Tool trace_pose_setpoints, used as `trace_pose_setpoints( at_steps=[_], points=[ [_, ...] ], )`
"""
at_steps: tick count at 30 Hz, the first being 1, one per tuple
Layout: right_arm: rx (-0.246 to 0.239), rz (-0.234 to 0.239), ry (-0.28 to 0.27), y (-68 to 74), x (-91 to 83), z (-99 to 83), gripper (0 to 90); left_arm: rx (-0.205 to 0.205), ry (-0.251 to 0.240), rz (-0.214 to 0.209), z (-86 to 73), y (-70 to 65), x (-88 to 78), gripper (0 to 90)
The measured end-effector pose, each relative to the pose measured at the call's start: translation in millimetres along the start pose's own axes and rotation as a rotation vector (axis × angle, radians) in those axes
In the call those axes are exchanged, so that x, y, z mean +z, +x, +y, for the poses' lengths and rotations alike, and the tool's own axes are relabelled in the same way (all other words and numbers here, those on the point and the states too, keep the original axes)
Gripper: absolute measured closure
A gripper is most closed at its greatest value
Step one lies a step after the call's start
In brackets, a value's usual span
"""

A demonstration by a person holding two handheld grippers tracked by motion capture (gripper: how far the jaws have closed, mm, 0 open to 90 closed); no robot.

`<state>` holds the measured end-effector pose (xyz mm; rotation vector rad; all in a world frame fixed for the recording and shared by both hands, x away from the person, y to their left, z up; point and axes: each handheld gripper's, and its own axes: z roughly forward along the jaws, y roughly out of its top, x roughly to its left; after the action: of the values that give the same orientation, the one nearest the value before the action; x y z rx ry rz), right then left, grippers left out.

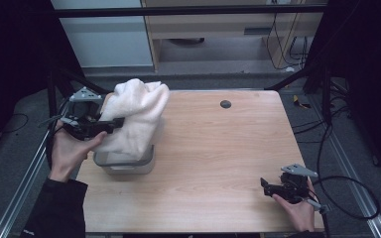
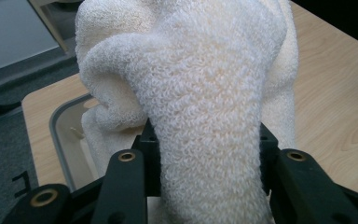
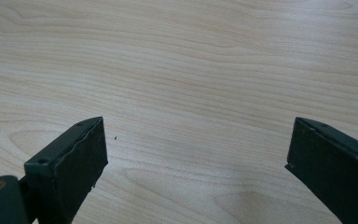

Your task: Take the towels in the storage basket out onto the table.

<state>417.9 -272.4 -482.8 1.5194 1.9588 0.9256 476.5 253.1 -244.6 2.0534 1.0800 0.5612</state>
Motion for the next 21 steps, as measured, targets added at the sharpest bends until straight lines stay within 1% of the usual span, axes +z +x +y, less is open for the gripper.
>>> trace_pose_setpoints(
  at_steps=[2,4,5,6,7,9,10,12,13,15,17,18,19,21],
  points=[
    [0.000,0.000,0.000,0.0,0.0,0.0,4.9,0.012,-0.001,-0.011,1.5,-4.0,-0.3,59.3],
    [-0.004,-0.002,0.000,-0.1,-0.1,0.0,4.9,0.029,-0.001,-0.032,4.1,-11.8,0.5,59.4],
    [-0.004,-0.002,0.000,-0.1,-0.1,0.0,4.9,0.029,-0.001,-0.032,4.1,-11.8,0.5,59.4],
    [-0.003,-0.002,-0.001,-0.2,-0.3,0.0,4.9,0.043,0.001,-0.046,5.8,-17.7,1.8,59.3],
    [-0.003,-0.002,-0.001,-0.2,-0.3,0.0,4.9,0.043,0.001,-0.046,5.8,-17.7,1.8,59.4],
    [-0.004,-0.001,-0.002,-0.3,-0.3,-0.1,4.9,0.068,0.007,-0.052,7.5,-24.0,3.9,59.4],
    [-0.005,0.002,-0.003,-0.1,-0.1,-0.2,5.0,0.087,0.015,-0.060,9.1,-30.0,7.1,59.3],
    [-0.008,0.001,-0.002,0.1,0.0,-0.4,5.0,0.092,0.018,-0.073,10.3,-35.8,11.0,59.4],
    [-0.008,0.001,-0.002,0.1,0.0,-0.4,5.0,0.092,0.018,-0.073,10.3,-35.8,11.0,59.4],
    [-0.010,0.002,-0.003,-0.2,-0.4,-0.4,5.0,0.102,0.023,-0.089,11.9,-41.8,15.3,59.3],
    [-0.008,0.003,-0.004,-0.3,-0.6,-0.4,4.9,0.117,0.029,-0.104,13.6,-47.0,18.6,59.4],
    [-0.009,0.004,-0.003,-0.4,-0.8,-0.4,5.0,0.128,0.033,-0.122,15.3,-52.5,21.6,59.4],
    [-0.009,0.004,-0.003,-0.4,-0.8,-0.4,5.0,0.128,0.033,-0.122,15.3,-52.5,21.6,59.3],
    [-0.013,0.002,-0.002,-0.6,-0.6,-0.4,5.0,0.145,0.037,-0.137,17.4,-57.7,23.9,59.4]
  ],
)
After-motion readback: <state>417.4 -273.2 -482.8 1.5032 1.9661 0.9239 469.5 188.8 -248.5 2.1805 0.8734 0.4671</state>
